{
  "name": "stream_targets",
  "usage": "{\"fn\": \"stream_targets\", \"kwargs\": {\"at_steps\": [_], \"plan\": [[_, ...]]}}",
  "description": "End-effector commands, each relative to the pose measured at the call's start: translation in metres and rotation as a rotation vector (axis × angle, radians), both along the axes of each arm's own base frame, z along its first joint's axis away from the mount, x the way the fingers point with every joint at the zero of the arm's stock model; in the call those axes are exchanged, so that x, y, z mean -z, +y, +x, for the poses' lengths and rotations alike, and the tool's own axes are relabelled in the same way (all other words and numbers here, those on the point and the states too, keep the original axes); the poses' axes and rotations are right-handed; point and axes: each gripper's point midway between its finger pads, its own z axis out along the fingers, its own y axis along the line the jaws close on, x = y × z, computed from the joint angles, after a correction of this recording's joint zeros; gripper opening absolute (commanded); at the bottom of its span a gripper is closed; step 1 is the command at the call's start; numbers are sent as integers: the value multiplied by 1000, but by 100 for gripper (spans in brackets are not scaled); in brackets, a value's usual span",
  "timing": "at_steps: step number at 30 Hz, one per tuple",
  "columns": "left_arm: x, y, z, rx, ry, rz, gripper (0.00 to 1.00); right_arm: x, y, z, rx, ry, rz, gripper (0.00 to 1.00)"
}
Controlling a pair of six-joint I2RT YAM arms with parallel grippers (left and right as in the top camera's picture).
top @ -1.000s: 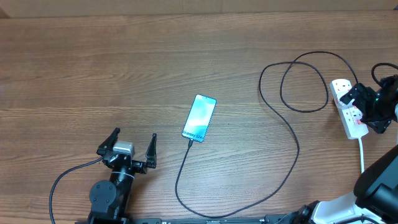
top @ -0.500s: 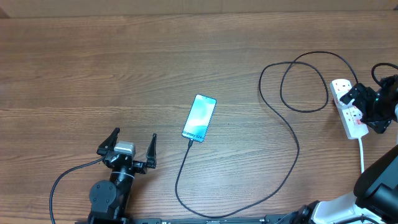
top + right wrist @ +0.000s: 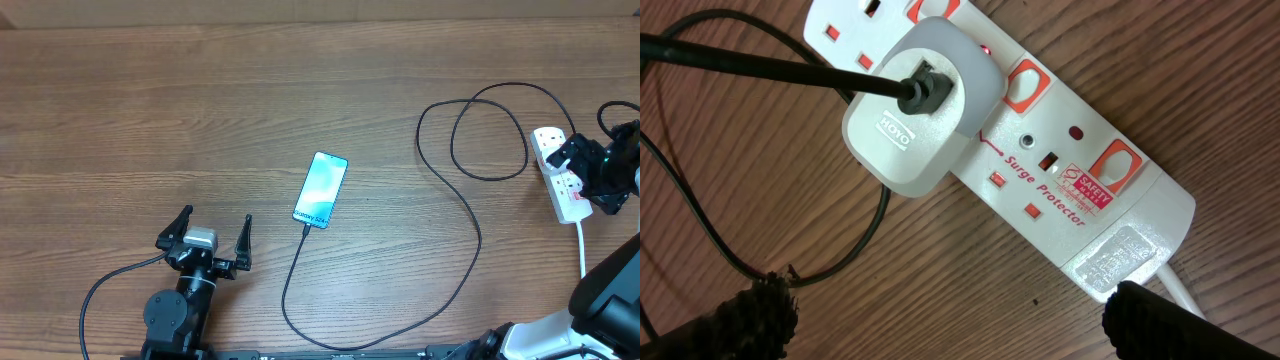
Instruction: Plug charger to phone and switch on socket
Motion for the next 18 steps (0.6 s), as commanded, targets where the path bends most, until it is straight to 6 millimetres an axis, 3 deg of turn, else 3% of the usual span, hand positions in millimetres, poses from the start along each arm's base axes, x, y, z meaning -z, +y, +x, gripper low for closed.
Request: {"fn": "stream_targets", "kwargs": {"at_steps": [1,12,16,18], "plan": [[0,2,0,-10,-10,22,100,-6,3,1,-19,-19,-7,100],[0,2,0,-10,-10,22,100,-8,3,1,-19,-23,-10,100],[0,2,0,-10,-10,22,100,-26,3,2,-19,-66,-39,100],[0,2,0,-10,-10,22,100,-45,3,1,-19,-110,-69,100]]}}
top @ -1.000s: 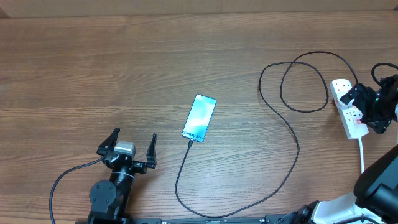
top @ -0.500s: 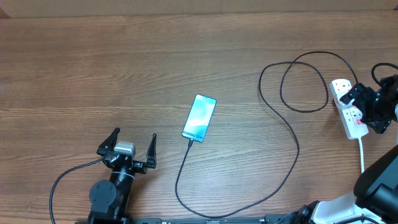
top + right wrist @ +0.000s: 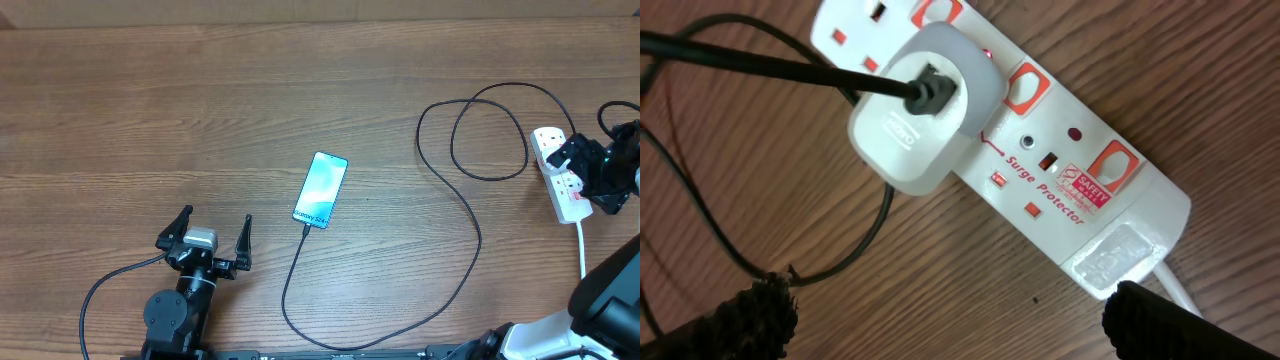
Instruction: Plug charger to phone and switch on socket
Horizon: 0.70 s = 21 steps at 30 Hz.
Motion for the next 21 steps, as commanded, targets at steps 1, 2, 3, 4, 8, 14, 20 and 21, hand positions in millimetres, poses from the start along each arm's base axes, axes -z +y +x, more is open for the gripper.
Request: {"fn": "stream_targets", "kwargs": {"at_steps": [1,2,3,4,8,14,20,21], "plan": [[0,2,0,-10,-10,22,100,-45,4,1,-20,-111,-71,100],[0,2,0,-10,-10,22,100,-57,5,0,-20,-138,-89,100],[0,2,0,-10,-10,22,99,-67,5,-2,-20,-163,-106,100],[0,2,0,-10,-10,22,100,-75,6,-3,-20,-183,-119,100],[0,2,0,-10,-10,22,99,-103,11,-7,-24,-250,-165,100],[0,2,0,-10,-10,22,100,-120,45,3,-121,-301,-179,100],[0,2,0,-10,-10,22,100,-123,105,21,-294,-324,-156,100],[0,2,0,-10,-10,22,99,-124,119,24,-334,-328,-150,100]]}}
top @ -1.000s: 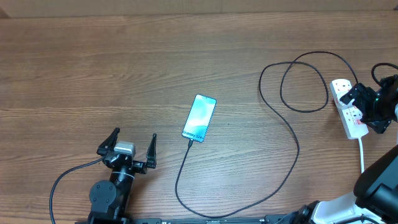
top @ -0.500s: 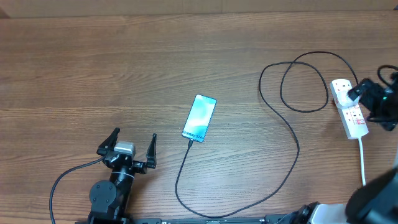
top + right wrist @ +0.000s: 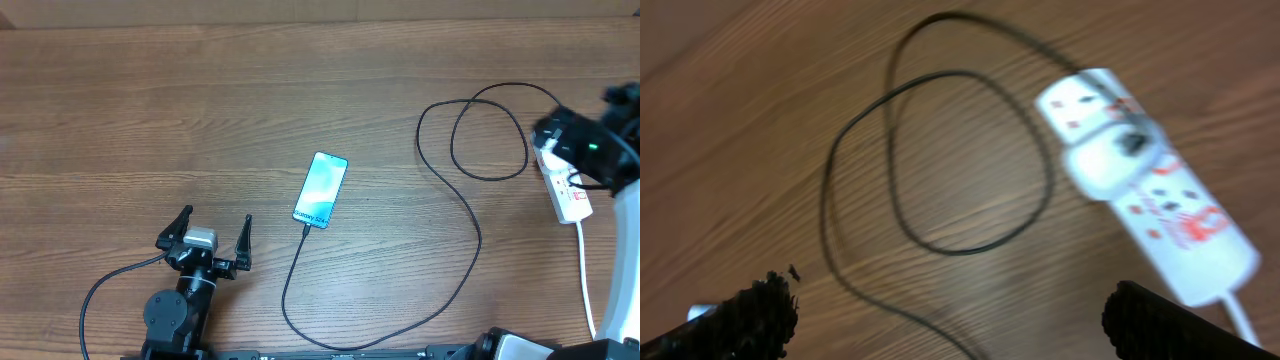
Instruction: Plug charger to phone and switch on socket
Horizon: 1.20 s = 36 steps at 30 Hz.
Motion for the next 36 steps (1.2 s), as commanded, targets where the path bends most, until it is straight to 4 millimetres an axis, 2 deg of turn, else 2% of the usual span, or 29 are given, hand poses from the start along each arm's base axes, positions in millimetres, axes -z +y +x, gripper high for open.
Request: {"fn": "stream_targets", "kwargs": {"at_steps": [1,6,8,15,20,24,27,36], "plan": [[0,2,0,-10,-10,22,100,-10,34,5,-106,-31,-10,100],[0,2,0,-10,-10,22,99,-10,78,9,-231,-31,-8,100],[0,2,0,-10,-10,22,100,-10,85,9,-250,-31,-8,100],[0,2,0,-10,-10,22,99,-7,86,5,-253,-8,-14,100],[0,2,0,-10,-10,22,100,4,82,-1,-259,27,-42,100],[0,2,0,-10,-10,22,100,26,82,-2,-267,48,-42,100],[0,2,0,-10,-10,22,99,51,82,-5,-267,68,-37,100],[0,2,0,-10,-10,22,100,125,85,-31,-269,147,-18,100]]}}
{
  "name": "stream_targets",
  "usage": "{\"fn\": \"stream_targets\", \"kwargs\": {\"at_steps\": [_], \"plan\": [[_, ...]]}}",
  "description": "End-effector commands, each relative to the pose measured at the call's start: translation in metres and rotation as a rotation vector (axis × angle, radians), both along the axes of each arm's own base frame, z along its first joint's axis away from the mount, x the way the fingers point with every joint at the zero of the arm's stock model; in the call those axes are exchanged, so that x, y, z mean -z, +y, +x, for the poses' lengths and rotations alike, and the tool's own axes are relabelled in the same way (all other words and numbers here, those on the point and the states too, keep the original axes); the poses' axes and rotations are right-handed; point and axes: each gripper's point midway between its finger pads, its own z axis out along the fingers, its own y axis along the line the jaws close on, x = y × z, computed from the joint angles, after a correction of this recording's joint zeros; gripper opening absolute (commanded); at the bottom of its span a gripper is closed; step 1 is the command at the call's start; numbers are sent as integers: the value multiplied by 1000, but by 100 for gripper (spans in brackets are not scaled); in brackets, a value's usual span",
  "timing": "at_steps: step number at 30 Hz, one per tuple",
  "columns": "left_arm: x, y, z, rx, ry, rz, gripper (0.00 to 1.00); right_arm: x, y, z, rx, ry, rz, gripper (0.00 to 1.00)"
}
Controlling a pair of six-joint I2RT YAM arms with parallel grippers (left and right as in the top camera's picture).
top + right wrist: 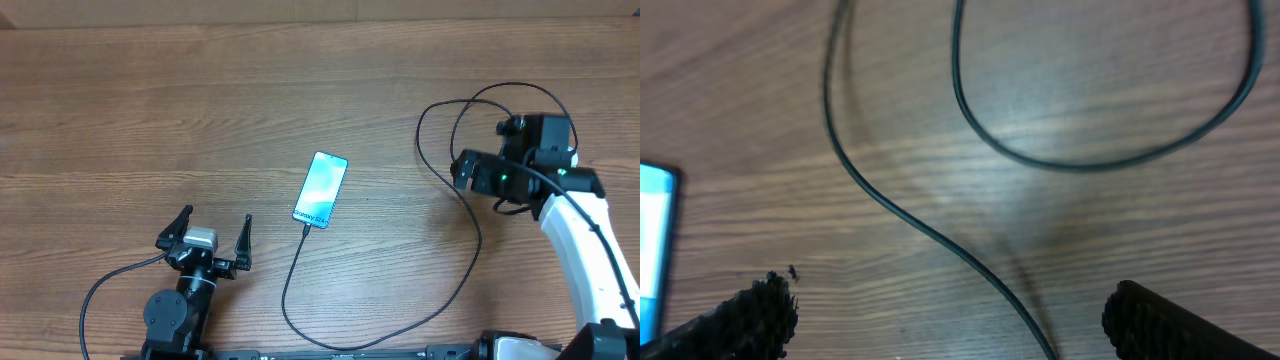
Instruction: Plug charger to phone and switch on socket
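The phone (321, 189) lies face up mid-table with its screen lit, and the black charger cable (462, 268) is plugged into its near end. From there the cable sweeps round to loops at the right. My right gripper (462, 168) hovers open over those loops. In the right wrist view its gripper (950, 325) has the fingertips (1155, 320) spread wide, with the cable (930, 235) on the wood below and the phone's edge (654, 245) at the left. The power strip is hidden under my right arm. My left gripper (212, 230) rests open at the near left.
The bare wooden table (200, 100) stretches round the phone. The left arm's own thin cable (100, 290) curls at the near left edge. My right arm's white link (590, 250) crosses the right side of the table.
My right gripper has moved left, from above the power strip to above the cable loops nearer the phone. The strip has gone from both views. The phone and left arm are unchanged.
At first my right gripper hung open close over the power strip, where a white charger plug was seated, and it stayed so. Then it stood higher and farther from the strip. Now it is over the cable. The phone stayed plugged in and lit throughout.
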Motion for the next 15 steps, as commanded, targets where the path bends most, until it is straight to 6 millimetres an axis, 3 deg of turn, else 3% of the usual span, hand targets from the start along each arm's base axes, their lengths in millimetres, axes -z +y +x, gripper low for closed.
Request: {"fn": "stream_targets", "kwargs": {"at_steps": [1,8,15], "plan": [[0,2,0,-10,-10,22,99,17,1,-10,-14,9,-6,100],[0,2,0,-10,-10,22,100,55,8,-20,-28,-22,21,100],[0,2,0,-10,-10,22,99,81,9,-30,-28,-58,17,100]]}}
